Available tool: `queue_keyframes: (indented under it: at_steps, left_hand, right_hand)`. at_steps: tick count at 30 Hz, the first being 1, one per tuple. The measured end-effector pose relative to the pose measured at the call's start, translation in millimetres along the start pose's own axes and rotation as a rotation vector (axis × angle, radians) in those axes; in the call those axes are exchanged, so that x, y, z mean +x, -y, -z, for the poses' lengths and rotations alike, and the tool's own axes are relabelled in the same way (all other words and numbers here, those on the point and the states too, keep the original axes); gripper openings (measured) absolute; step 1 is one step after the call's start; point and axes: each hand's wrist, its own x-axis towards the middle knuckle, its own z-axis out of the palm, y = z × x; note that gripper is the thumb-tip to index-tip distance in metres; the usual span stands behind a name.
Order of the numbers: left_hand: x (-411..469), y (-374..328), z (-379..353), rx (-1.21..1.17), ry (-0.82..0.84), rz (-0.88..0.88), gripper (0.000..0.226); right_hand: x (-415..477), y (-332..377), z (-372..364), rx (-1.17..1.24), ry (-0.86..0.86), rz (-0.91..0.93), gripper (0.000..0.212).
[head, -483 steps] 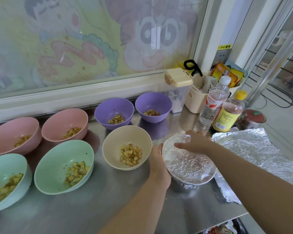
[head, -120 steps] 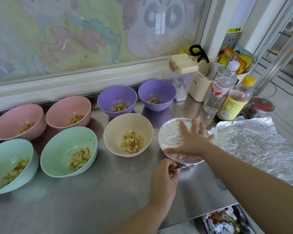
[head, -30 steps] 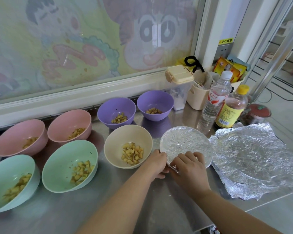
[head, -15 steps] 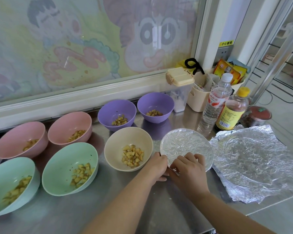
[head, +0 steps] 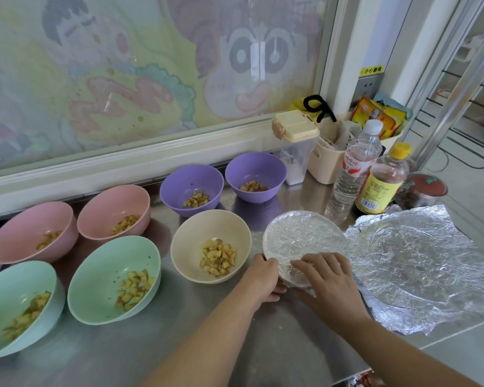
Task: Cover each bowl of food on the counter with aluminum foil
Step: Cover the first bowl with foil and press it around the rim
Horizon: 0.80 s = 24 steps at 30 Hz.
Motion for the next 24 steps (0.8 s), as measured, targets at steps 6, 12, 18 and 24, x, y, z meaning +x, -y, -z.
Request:
queue_keyframes:
  at_steps: [6, 12, 18, 24]
  left_hand:
    - [1.5, -0.5, -0.3, -0.018, -0.009, 0.001, 0.024]
    - [2.2, 1.9, -0.6, -0.166, -0.004, 0.009, 0.018]
    - [2.4, 3.7, 2.8, -0.123, -0.028, -0.024, 0.019]
    - [7.1, -6.4, 5.3, -0.079, -0.021, -0.017, 0.026]
  right_hand:
    - [2.7, 5.3, -3.0, 0.038, -0.053, -0.007, 0.027]
    - [0.2, -13.5, 9.6, 0.13, -0.089, 0.056, 0.028]
    - [-7.7, -26.3, 17.1, 0.191, -0.059, 0.097, 0.018]
    - [3.5, -22.6, 19.7, 0.229, -0.019, 0.098, 0.021]
